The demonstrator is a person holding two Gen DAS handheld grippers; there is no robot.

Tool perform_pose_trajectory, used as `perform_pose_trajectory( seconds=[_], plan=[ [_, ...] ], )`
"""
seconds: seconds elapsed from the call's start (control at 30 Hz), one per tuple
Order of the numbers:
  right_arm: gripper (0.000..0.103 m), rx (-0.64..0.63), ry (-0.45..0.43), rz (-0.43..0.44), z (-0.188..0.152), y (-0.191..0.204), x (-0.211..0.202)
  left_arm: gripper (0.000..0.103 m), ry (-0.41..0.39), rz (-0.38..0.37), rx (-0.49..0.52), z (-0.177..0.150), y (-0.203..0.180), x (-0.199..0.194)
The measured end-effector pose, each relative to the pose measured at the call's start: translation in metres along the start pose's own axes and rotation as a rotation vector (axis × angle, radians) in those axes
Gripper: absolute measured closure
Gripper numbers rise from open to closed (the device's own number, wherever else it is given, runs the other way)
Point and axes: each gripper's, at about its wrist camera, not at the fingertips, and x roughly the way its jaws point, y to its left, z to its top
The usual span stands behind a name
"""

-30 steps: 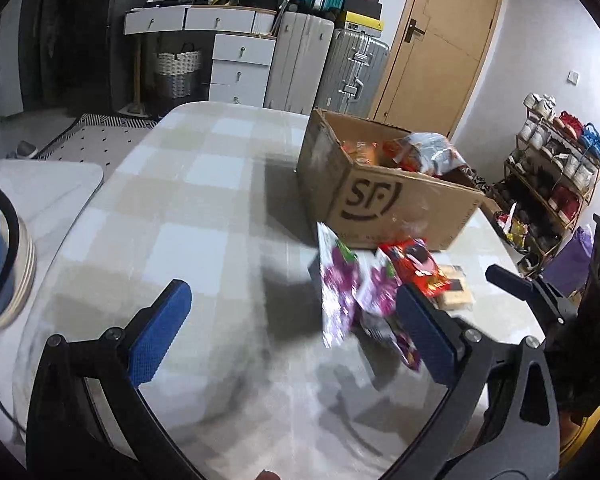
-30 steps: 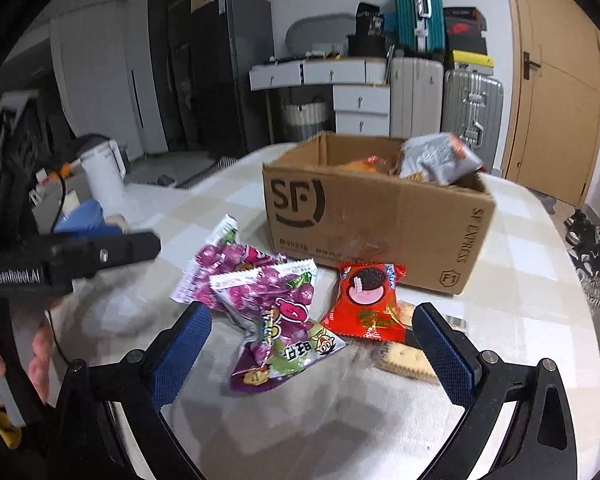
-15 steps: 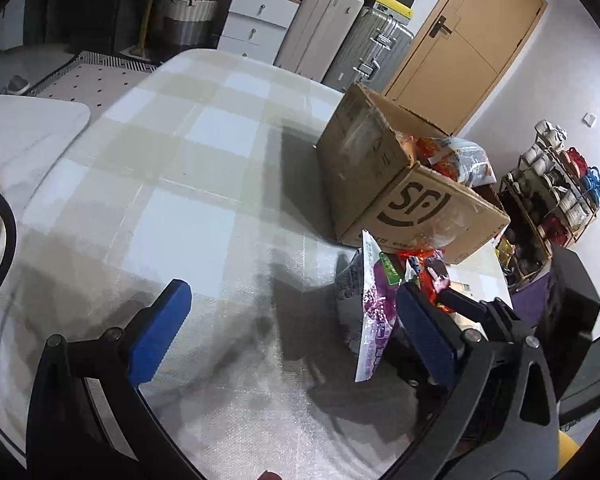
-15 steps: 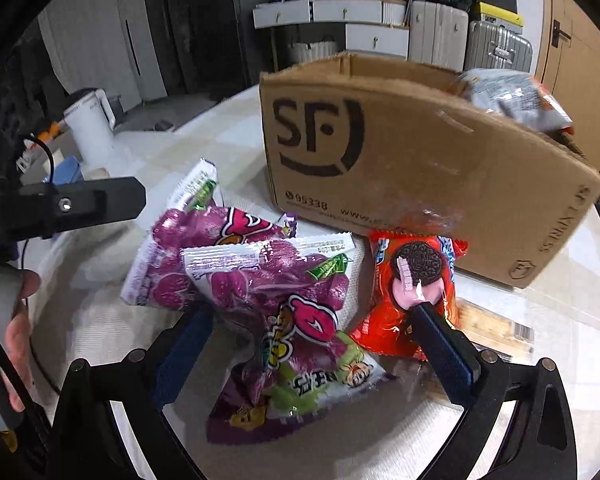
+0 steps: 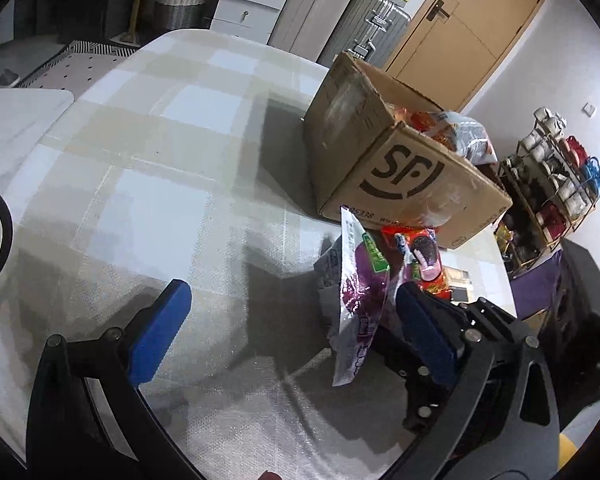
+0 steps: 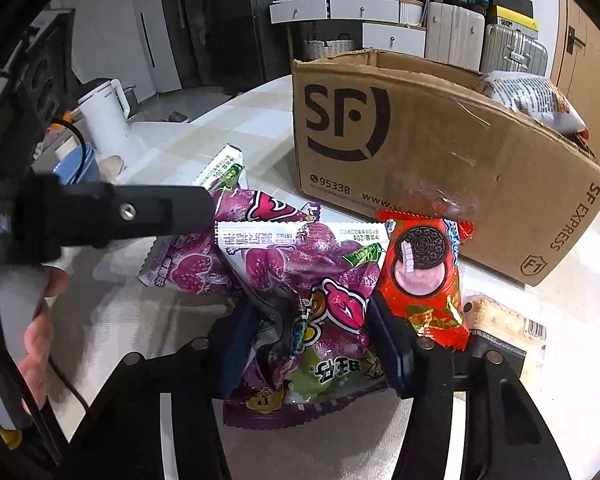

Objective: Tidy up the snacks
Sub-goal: 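Grasp the purple grape candy bag with the right gripper, then grasp another purple grape candy bag with the left gripper while the right holds its bag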

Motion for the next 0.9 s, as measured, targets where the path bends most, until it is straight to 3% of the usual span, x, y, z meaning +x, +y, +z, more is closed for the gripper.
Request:
perform_pose_trajectory(
  seconds=[0.33, 0.73, 0.9],
  plan=[
    [0.052, 0.058, -0.011, 0.068, -0.013, -0.013, -0.018, 0.001, 0.003, -0.009, -0.045, -0.001, 0.011, -0.001],
    [0.052, 0.163, -0.074, 0.163, -0.022, -0.032, -0.058, 0.001, 0.01, -0.066, -0.056, -0.009, -0.003, -0.002],
    [0.052, 0.157, -0.089, 0.152, -0.024, -0.035, -0.067, 0.001, 0.069, -0.04, -0.048, -0.012, -0.013, 0.019]
  ],
)
